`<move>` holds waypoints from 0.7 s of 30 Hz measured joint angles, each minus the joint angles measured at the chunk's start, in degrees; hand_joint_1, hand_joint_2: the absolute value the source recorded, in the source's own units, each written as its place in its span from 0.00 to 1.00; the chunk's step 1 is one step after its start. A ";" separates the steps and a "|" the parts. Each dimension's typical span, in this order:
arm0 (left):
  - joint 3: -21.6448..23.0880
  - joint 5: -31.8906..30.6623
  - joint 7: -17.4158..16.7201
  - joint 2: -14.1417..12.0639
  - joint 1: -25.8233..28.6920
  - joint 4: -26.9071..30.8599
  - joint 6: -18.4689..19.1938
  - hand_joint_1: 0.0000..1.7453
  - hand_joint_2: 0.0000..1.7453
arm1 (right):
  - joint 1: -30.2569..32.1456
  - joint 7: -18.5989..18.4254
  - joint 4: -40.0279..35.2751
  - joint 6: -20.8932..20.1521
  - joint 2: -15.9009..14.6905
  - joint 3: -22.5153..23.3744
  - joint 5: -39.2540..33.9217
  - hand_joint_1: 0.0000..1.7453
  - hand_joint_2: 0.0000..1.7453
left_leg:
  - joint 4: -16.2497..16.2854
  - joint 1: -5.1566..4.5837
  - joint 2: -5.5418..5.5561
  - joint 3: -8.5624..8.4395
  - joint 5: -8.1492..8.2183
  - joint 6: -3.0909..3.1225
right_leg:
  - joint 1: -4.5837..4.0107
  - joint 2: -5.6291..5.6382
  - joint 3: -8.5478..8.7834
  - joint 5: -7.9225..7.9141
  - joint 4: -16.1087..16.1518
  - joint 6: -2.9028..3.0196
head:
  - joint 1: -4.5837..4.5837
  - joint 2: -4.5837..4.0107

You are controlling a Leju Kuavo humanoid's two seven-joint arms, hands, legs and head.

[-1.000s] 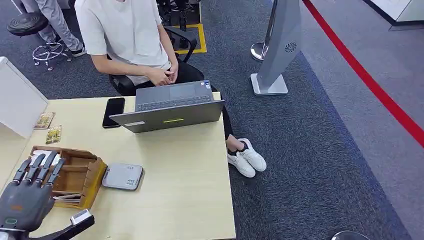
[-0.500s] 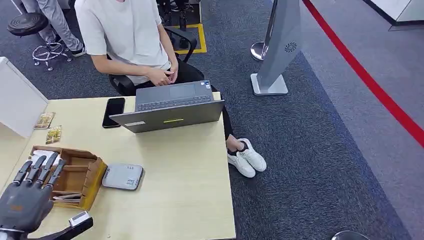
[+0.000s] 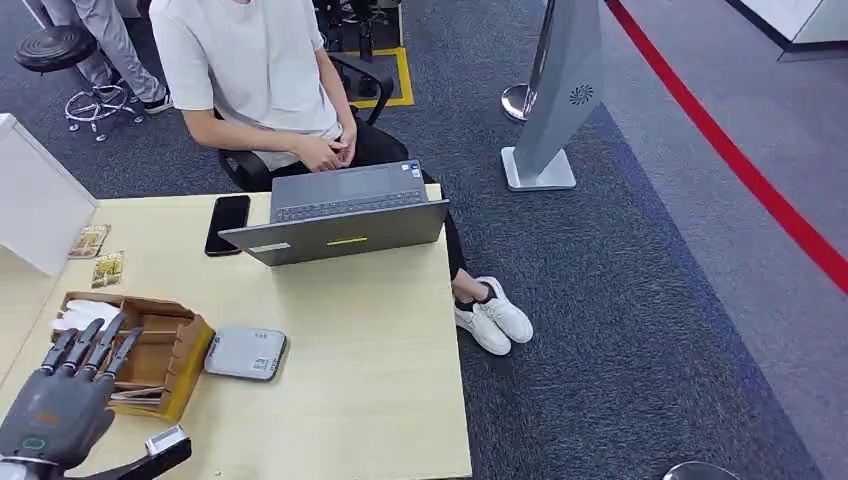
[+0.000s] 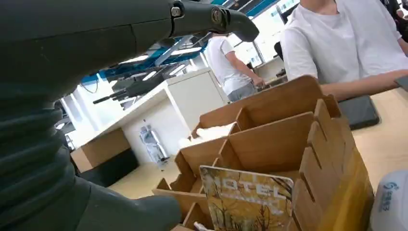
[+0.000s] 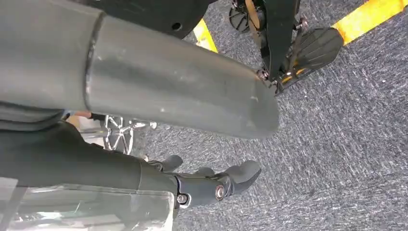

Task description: Pass the card to the sensor for recognition and then transmit it.

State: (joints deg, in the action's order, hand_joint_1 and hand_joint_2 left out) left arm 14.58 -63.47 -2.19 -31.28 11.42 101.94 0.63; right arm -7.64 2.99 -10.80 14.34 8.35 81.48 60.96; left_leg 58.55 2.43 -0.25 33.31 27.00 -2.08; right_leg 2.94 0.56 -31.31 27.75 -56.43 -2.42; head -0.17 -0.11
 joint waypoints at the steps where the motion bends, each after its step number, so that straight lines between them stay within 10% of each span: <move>1: 0.20 0.00 0.00 0.04 -0.12 -0.28 0.04 0.00 1.00 | 0.01 0.00 0.00 -0.02 0.00 -0.07 0.02 0.00 0.00 | 0.00 0.00 0.00 0.00 0.00 0.00 | 0.00 0.00 0.00 0.00 0.00 0.00 | 0.02 0.00; 21: 4.26 -1.62 -1.46 3.84 -3.73 -6.29 -0.79 0.00 1.00 | -0.01 0.15 0.00 -0.94 0.00 -1.48 0.92 0.00 0.00 | 0.00 0.00 0.00 -0.01 0.00 0.00 | 0.00 0.00 0.00 0.00 0.00 0.00 | 0.02 0.00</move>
State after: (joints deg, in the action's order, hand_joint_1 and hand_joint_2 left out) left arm 18.84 -65.09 -3.65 -27.44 7.69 95.65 -0.15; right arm -7.65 3.15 -10.80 13.40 8.35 80.00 61.88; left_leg 58.55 2.42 -0.25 33.30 27.00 -2.08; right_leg 2.94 0.56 -31.31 27.74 -56.43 -2.42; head -0.15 -0.11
